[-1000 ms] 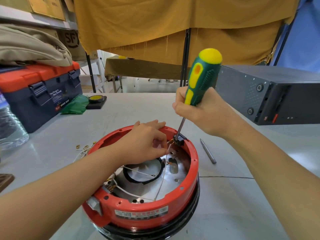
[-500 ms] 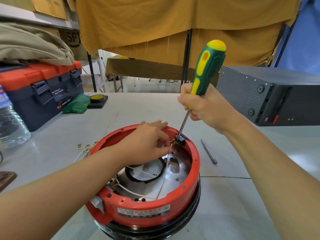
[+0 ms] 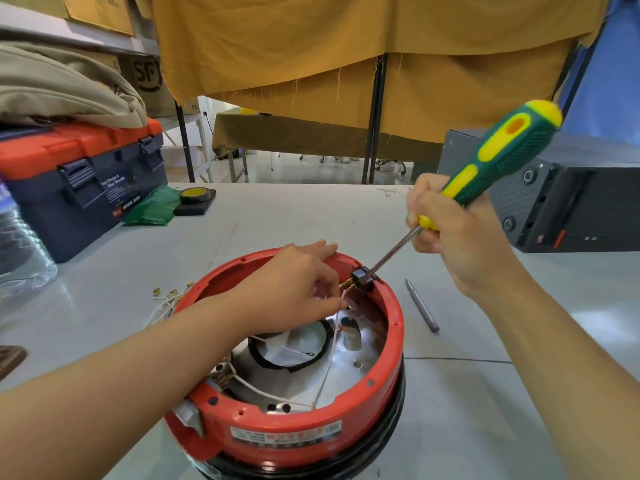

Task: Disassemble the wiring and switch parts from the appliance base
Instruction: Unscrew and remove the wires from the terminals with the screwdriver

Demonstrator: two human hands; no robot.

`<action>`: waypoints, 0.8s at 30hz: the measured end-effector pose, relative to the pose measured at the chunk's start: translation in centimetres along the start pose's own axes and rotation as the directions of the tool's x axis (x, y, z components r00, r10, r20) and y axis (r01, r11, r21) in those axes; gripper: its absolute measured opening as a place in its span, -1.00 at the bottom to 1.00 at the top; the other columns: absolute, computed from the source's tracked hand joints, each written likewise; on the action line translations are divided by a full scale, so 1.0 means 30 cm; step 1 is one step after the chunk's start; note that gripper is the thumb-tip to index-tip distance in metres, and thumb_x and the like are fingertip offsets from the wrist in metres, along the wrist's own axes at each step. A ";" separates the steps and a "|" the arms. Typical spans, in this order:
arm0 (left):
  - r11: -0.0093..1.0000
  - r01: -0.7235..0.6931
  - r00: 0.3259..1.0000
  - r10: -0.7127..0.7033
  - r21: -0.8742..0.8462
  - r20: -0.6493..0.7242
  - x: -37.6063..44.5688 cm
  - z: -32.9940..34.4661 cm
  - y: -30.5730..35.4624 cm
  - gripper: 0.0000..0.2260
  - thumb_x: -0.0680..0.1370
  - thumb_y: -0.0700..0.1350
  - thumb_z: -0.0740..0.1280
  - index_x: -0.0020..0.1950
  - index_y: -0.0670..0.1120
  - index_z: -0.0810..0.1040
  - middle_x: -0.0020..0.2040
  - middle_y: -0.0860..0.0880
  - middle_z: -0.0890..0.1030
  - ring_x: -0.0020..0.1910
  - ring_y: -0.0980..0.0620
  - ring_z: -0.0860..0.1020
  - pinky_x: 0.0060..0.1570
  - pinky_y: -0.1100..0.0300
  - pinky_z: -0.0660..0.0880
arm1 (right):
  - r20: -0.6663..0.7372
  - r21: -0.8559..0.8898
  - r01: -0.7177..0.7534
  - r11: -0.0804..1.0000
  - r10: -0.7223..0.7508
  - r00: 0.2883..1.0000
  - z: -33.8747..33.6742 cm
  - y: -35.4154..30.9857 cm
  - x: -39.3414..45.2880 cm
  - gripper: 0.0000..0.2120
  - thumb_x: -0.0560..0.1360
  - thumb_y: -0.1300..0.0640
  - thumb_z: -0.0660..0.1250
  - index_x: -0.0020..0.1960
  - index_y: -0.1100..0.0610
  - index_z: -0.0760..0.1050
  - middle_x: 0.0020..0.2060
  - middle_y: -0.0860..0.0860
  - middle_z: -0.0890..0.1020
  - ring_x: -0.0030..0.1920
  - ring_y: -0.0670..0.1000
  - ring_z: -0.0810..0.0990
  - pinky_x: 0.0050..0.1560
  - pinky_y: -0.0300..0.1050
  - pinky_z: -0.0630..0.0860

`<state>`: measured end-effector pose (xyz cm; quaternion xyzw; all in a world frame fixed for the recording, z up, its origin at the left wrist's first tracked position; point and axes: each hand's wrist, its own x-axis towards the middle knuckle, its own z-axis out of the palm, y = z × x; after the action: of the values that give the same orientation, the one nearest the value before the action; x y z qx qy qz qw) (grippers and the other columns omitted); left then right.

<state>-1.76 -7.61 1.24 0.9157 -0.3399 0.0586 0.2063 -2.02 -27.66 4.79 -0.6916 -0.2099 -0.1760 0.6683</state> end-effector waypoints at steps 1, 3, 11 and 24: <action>1.000 -0.005 1.000 0.005 0.006 0.007 0.000 -0.002 0.002 -0.78 0.47 -0.03 0.40 -0.37 0.04 0.48 0.39 -0.12 0.44 0.48 0.19 0.15 0.19 0.35 0.17 | -0.015 0.015 0.017 1.000 -0.016 1.000 -0.004 -0.007 0.001 -0.76 0.33 0.21 0.20 -0.37 0.24 0.14 -0.48 0.06 0.31 -0.57 -0.12 0.16 -0.52 -0.32 0.11; 1.000 -0.004 1.000 0.003 0.023 0.024 -0.002 -0.005 0.009 -0.75 0.48 -0.01 0.39 -0.39 0.06 0.45 0.46 -0.13 0.33 0.49 0.17 0.13 0.31 0.22 0.18 | -0.022 0.008 0.051 0.999 -0.051 0.998 -0.007 -0.019 0.007 -0.76 0.33 0.21 0.20 -0.38 0.22 0.14 -0.48 0.04 0.31 -0.57 -0.12 0.17 -0.51 -0.32 0.11; 0.996 0.023 0.998 -0.028 0.086 0.055 0.001 0.001 0.015 -0.77 0.52 0.02 0.33 -0.18 -0.12 0.64 0.53 -0.09 0.17 0.51 0.14 0.07 0.43 0.11 0.11 | 0.111 -0.144 0.104 0.984 -0.088 0.990 0.023 -0.019 0.035 -0.76 0.39 0.19 0.23 -0.42 0.15 0.28 -0.53 -0.07 0.35 -0.53 -0.11 0.26 -0.50 -0.32 0.22; 0.996 0.017 0.999 -0.021 0.091 0.045 0.002 -0.003 0.018 -0.79 0.51 0.00 0.35 -0.19 -0.12 0.64 0.51 -0.11 0.22 0.50 0.10 0.14 0.35 0.20 0.19 | 0.251 -0.377 0.287 0.881 -0.201 0.947 0.071 -0.057 0.000 -0.72 0.43 0.20 0.22 -0.38 0.33 0.31 -0.50 0.05 0.29 -0.44 -0.11 0.27 -0.40 -0.29 0.22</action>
<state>-2.05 -7.99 1.52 0.9283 -0.3330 0.0510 0.1572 -3.00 -25.51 6.14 -0.7981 -0.3218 -0.2268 0.4561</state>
